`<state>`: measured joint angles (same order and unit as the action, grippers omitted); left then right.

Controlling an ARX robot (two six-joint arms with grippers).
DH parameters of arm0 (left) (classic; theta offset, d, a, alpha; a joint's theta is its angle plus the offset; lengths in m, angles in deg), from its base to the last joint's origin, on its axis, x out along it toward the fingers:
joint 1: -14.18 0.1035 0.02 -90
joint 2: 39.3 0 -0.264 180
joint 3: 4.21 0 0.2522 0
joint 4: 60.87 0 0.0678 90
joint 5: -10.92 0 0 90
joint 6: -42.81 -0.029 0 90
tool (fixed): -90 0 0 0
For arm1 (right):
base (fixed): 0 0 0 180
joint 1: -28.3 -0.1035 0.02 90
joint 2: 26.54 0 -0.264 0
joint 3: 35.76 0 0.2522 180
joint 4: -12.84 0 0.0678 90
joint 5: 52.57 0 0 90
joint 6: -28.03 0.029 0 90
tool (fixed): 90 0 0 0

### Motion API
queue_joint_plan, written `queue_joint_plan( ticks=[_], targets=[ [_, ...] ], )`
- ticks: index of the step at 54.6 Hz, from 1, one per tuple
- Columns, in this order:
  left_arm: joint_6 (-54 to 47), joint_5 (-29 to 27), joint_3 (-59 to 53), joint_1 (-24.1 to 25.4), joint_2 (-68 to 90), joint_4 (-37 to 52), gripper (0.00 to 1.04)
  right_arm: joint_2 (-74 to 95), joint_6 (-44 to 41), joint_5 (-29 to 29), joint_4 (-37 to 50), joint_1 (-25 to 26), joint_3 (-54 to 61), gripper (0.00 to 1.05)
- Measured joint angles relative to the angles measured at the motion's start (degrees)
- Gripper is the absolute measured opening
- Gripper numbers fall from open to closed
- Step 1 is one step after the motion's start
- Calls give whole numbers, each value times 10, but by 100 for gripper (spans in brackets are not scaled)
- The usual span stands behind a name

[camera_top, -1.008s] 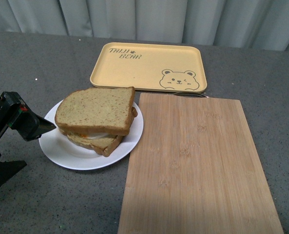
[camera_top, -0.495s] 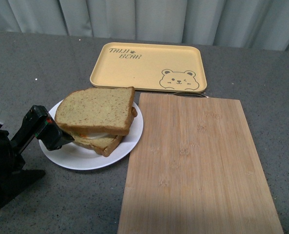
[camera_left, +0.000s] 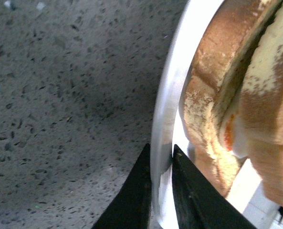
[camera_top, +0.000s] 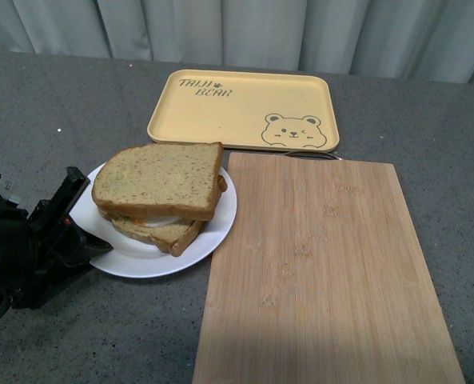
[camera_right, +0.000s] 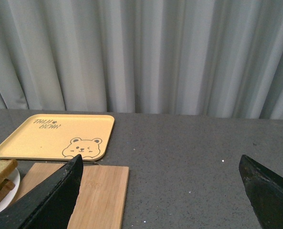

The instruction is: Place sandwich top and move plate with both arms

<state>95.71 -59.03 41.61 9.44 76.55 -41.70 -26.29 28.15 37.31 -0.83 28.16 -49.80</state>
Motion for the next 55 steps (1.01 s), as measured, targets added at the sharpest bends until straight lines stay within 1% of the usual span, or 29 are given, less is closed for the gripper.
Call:
queue_joint_plan(
  ticks=[3,4,7,20,28,39,50,55],
  targets=[
    [8,14,-2,7,-7,12,4,0,0,0,0,0,0,95],
    [8,16,-2,8,-10,12,4,0,0,0,0,0,0,95],
    [18,24,-8,10,-18,19,4,0,0,0,0,0,0,95],
    [103,59,-58,16,-61,108,4,0,0,0,0,0,0,95],
    [150,73,-57,13,-86,139,4,0,0,0,0,0,0,95],
    [183,52,35,-32,-62,116,4,0,0,0,0,0,0,95],
    [208,25,159,-73,16,86,4,0,0,0,0,0,0,95],
    [227,2,223,-88,61,72,4,0,0,0,0,0,0,95]
  ],
)
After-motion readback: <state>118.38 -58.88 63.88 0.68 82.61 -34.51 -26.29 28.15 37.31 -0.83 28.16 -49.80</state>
